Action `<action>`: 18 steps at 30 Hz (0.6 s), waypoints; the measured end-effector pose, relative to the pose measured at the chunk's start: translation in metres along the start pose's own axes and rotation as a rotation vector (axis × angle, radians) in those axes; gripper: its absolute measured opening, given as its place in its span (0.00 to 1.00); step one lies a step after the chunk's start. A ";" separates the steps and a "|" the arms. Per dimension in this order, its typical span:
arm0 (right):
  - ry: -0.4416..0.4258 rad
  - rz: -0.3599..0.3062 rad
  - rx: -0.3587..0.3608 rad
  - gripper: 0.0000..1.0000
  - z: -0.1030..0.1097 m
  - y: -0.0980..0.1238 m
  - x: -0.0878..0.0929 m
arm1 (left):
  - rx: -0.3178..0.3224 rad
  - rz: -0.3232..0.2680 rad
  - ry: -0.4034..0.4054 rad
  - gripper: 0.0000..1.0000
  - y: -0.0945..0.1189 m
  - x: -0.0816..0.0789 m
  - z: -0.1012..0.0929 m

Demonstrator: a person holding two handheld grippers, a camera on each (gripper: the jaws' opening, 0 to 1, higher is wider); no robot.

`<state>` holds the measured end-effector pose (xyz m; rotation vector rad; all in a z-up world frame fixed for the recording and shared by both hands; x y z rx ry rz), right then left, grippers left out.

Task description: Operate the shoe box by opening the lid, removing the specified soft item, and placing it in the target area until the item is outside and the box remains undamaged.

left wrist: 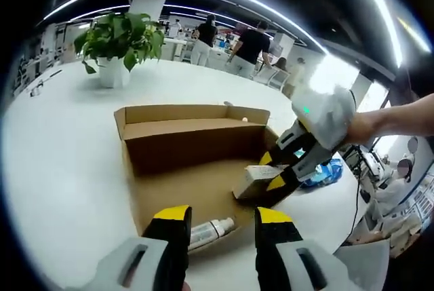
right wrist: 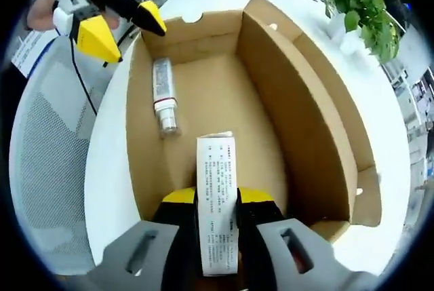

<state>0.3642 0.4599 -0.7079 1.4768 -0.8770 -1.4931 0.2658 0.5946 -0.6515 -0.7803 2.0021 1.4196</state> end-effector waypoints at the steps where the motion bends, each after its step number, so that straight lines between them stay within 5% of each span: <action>1: -0.012 -0.012 0.005 0.18 -0.001 0.004 -0.001 | 0.000 -0.001 -0.001 0.37 0.000 -0.001 0.000; 18: -0.045 -0.106 0.077 0.18 -0.009 0.044 -0.014 | 0.013 -0.011 -0.020 0.37 0.006 -0.005 -0.010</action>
Point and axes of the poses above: the point that each gripper's makers call its tool centre point, and the gripper's own axes: y roughly backward along the fingers, z roughly to its left, x roughly out of its underside, the point moved 4 cm from there along y, roughly backward along the fingers, and after that the axes turned 5 degrees about -x, right-handed, at the moved point
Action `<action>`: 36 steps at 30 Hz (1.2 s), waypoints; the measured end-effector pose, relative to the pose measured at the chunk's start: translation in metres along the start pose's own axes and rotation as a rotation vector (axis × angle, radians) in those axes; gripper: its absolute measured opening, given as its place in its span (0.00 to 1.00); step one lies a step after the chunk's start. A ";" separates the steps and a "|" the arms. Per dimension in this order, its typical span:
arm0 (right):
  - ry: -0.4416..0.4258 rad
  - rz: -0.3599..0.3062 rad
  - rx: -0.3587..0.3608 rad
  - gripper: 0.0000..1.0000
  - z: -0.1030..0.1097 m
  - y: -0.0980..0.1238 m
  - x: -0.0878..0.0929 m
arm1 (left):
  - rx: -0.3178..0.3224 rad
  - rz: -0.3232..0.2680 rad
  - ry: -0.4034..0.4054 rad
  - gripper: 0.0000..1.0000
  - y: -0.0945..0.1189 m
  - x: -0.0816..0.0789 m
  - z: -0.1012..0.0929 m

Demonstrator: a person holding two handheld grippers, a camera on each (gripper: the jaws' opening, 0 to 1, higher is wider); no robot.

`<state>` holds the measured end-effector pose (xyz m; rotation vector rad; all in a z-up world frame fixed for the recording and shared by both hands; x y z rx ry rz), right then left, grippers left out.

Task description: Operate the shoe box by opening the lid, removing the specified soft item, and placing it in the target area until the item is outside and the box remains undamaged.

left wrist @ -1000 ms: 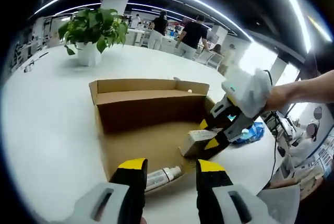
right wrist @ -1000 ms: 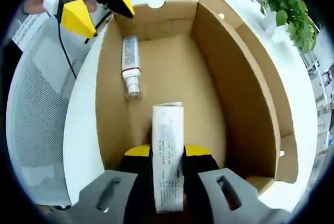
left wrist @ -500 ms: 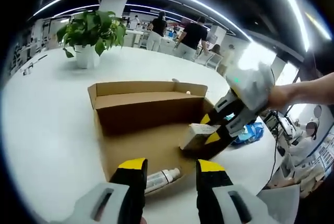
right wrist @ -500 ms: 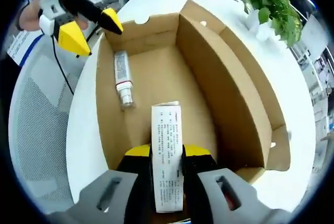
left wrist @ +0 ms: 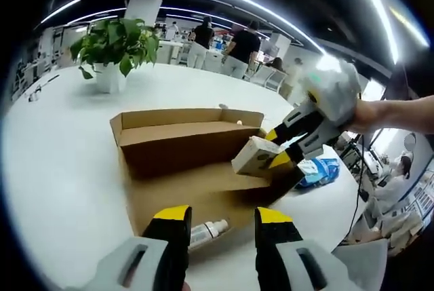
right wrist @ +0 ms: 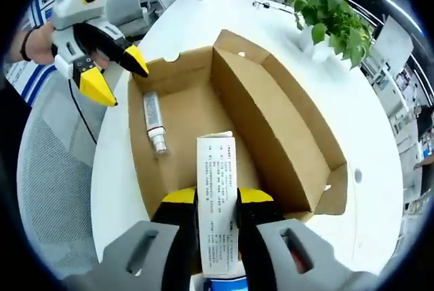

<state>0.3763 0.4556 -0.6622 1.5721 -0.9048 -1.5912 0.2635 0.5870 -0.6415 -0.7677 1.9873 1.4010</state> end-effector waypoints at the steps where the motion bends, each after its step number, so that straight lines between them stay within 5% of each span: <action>1: 0.001 -0.003 0.005 0.18 0.001 0.003 -0.001 | 0.001 -0.002 -0.002 0.37 0.001 -0.001 -0.001; 21: -0.016 -0.073 0.083 0.18 0.002 0.053 -0.004 | 0.032 -0.012 -0.041 0.37 0.010 -0.006 -0.018; 36: -0.057 -0.047 0.159 0.18 0.001 0.087 0.036 | 0.054 -0.009 -0.073 0.37 0.011 -0.009 -0.030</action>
Point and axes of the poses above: the point that each gripper's makers call its tool centre point, and the gripper's own axes: y roughly backward along the fingers, z roughly to its left, x roughly out of its underside, the point moved 4 cm from there along y, roughly backward along the fingers, and after that the axes turned 5 degrees about -x, right-handed, at the moved point
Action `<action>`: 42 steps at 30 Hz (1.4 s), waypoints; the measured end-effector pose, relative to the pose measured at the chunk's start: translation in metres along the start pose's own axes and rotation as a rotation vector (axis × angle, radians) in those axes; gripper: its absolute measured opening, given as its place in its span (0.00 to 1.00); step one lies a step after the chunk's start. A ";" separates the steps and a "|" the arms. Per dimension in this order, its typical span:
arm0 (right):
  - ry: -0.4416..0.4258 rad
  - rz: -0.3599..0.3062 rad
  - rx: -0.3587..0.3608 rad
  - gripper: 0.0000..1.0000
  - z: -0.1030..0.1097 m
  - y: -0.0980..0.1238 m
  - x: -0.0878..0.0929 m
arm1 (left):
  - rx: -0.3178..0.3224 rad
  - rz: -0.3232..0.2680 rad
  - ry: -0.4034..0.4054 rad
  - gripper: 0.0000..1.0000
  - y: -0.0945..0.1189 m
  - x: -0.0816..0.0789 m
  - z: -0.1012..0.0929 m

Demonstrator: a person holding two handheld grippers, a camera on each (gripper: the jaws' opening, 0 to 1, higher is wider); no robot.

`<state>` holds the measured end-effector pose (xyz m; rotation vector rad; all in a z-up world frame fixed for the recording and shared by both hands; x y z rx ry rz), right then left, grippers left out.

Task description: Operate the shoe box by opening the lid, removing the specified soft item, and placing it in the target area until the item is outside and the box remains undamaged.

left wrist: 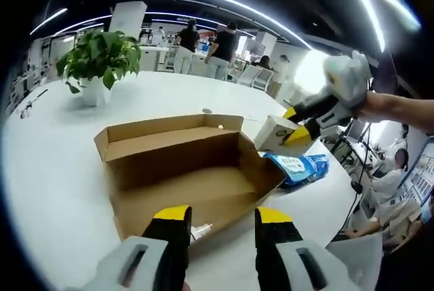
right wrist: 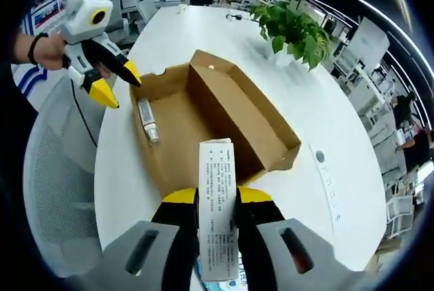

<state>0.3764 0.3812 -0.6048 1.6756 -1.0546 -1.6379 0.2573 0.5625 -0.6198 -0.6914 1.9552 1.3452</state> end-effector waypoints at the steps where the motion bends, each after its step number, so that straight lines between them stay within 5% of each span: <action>1: -0.005 0.006 0.004 0.18 0.001 0.002 0.005 | 0.002 0.001 -0.003 0.37 0.000 0.000 -0.001; 42: -0.264 0.133 0.093 0.18 0.036 0.073 0.180 | 0.071 0.035 -0.067 0.37 -0.020 -0.003 -0.041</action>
Point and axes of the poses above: the point that each gripper's makers call its tool centre point, and the gripper's own axes: y roughly backward along the fingers, z roughly to its left, x roughly out of its underside, the point moved 4 cm from there along y, roughly backward along the fingers, and after that the axes turned 5 degrees about -x, right-handed, at the moved point
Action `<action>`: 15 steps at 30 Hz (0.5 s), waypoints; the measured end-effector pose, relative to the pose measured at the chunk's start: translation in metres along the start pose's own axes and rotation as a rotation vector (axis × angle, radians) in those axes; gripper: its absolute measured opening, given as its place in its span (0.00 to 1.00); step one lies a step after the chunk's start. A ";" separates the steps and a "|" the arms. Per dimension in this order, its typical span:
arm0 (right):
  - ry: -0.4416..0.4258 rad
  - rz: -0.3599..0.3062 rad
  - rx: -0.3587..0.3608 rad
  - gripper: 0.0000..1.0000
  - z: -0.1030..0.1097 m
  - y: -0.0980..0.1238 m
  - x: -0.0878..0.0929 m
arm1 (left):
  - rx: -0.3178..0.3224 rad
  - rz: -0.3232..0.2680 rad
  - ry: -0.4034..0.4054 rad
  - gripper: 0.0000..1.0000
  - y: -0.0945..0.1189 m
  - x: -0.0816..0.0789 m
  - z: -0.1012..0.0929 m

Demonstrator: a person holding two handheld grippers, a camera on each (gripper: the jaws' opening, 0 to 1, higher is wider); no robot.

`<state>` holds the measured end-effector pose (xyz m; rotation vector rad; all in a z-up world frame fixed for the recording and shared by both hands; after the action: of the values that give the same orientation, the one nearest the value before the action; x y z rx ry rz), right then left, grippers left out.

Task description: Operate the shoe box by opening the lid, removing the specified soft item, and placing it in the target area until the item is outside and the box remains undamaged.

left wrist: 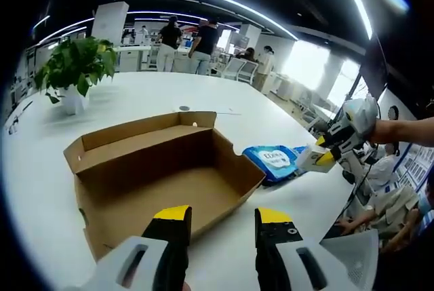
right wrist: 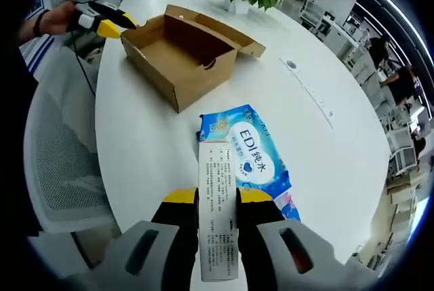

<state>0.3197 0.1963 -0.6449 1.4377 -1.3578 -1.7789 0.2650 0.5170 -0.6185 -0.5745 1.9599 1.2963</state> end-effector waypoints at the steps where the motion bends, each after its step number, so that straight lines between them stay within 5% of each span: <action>1: -0.007 0.004 0.003 0.18 0.001 0.001 0.005 | 0.000 0.000 0.000 0.37 0.000 0.000 0.000; 15: -0.070 0.030 0.019 0.18 0.004 0.010 0.048 | 0.001 0.009 -0.007 0.37 -0.004 0.001 -0.008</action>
<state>0.2978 0.1537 -0.6575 1.3695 -1.4269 -1.8173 0.2651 0.5079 -0.6199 -0.5597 1.9596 1.3011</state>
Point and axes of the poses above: the point that each gripper's makers call its tool centre point, and the gripper's own axes: y roughly backward along the fingers, z roughly to its left, x roughly out of its underside, the point moved 4 cm from there along y, roughly backward along the fingers, and after that the axes turned 5 degrees about -x, right-handed, at the moved point
